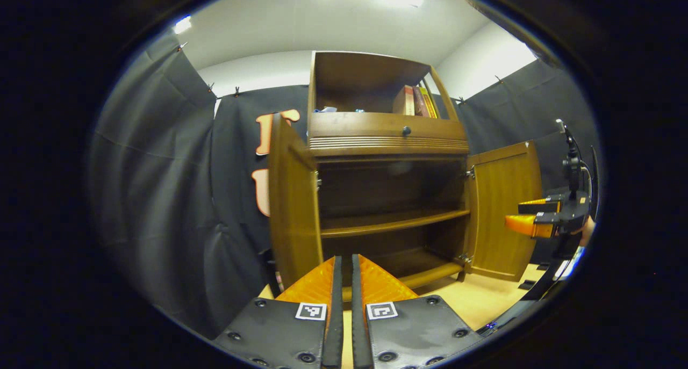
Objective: Open the right door of the double-door shoe cabinet with the right hand, and open the left door with the left hand.
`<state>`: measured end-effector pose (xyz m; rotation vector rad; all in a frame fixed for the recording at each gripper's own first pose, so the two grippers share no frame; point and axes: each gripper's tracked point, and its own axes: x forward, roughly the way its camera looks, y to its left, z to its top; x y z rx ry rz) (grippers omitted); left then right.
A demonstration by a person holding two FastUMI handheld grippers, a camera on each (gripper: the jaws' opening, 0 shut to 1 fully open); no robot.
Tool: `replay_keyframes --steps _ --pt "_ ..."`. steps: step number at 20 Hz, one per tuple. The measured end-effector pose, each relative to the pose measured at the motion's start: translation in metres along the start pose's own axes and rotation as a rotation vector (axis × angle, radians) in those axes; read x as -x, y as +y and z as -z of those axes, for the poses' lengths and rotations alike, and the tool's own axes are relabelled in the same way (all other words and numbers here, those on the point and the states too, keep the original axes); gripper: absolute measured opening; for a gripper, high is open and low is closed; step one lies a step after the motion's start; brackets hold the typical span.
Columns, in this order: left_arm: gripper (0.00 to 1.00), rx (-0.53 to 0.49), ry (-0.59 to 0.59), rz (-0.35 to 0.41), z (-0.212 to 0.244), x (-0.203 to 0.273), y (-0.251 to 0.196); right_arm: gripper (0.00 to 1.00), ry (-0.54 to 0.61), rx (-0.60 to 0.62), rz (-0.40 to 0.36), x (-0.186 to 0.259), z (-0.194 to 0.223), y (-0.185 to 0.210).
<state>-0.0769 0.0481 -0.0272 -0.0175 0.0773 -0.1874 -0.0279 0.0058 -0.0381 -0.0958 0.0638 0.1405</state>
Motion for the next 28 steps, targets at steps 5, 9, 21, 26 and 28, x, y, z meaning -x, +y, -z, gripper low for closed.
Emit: replay_keyframes --steps 5,9,21,26,28 --pt "0.13 -0.018 -0.019 -0.019 -0.009 -0.04 -0.059 0.87 -0.013 -0.023 -0.015 0.018 -0.001 -0.017" --pt "0.21 0.025 -0.015 -0.051 -0.001 -0.055 -0.085 0.94 -0.01 -0.009 0.005 0.034 0.001 -0.038" --pt "1.0 0.014 -0.044 -0.148 -0.001 -0.064 -0.083 0.94 -0.016 -0.054 0.021 0.045 0.006 -0.068" --pt "1.0 0.051 -0.017 -0.167 0.003 -0.067 -0.074 0.94 -0.005 -0.071 0.01 0.041 0.012 -0.063" --pt "0.98 0.057 -0.008 -0.164 0.004 -0.068 -0.072 0.94 0.0 -0.062 0.012 0.039 0.014 -0.064"
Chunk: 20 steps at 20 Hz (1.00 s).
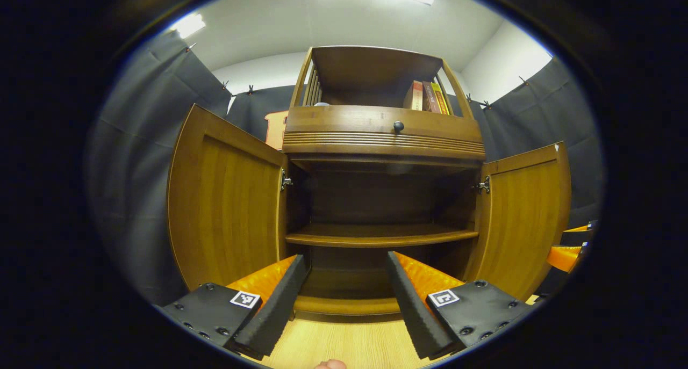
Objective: Open the right door of the double-door shoe cabinet with the right hand, and open the left door with the left hand.
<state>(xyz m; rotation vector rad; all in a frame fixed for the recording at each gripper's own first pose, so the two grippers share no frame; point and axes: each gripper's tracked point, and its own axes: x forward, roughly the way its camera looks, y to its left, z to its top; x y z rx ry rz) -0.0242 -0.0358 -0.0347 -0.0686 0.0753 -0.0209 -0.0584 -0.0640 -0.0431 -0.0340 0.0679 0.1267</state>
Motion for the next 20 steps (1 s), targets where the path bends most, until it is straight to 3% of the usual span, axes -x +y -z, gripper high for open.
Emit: replay_keyframes --steps 20 --pt "0.97 -0.026 -0.037 -0.003 -0.016 -0.006 0.0 0.94 -0.024 0.015 0.012 -0.003 -0.008 -0.001"
